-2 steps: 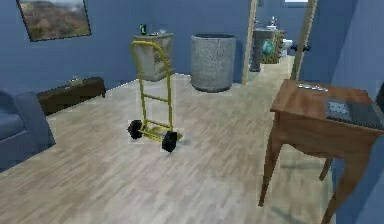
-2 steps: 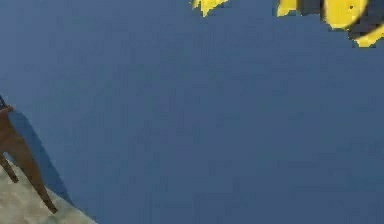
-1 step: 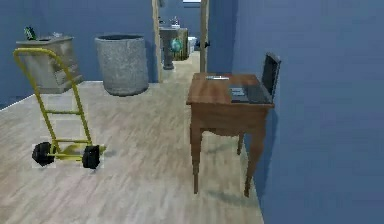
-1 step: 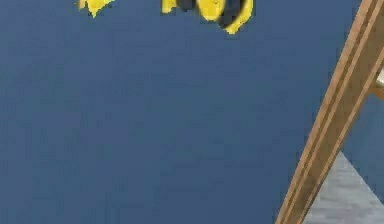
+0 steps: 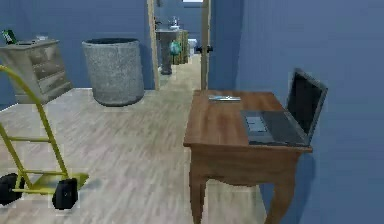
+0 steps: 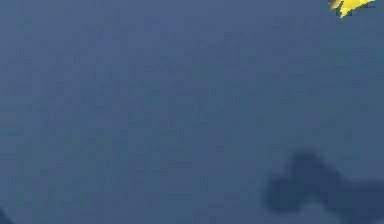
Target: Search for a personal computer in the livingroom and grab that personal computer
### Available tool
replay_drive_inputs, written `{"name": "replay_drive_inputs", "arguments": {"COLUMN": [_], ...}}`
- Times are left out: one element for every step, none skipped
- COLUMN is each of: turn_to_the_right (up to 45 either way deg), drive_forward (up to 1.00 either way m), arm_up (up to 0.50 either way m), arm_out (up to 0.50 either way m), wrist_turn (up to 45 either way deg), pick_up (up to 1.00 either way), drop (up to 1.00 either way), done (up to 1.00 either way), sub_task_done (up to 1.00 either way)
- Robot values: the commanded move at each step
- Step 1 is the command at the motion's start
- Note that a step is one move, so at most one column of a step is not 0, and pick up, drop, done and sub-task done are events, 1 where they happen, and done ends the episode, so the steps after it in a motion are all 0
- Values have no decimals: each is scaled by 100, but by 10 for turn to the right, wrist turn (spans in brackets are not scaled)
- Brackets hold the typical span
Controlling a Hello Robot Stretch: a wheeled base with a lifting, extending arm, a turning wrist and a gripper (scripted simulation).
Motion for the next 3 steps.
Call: {"name": "replay_drive_inputs", "arguments": {"turn_to_the_right": [-450,-210,0], "drive_forward": [0,0,0], "arm_up": [0,0,50], "arm_out": [0,0,0], "wrist_turn": [0,0,0], "pick_up": [0,0,0], "drop": [0,0,0], "done": [0,0,0], "sub_task_done": [0,0,0]}}
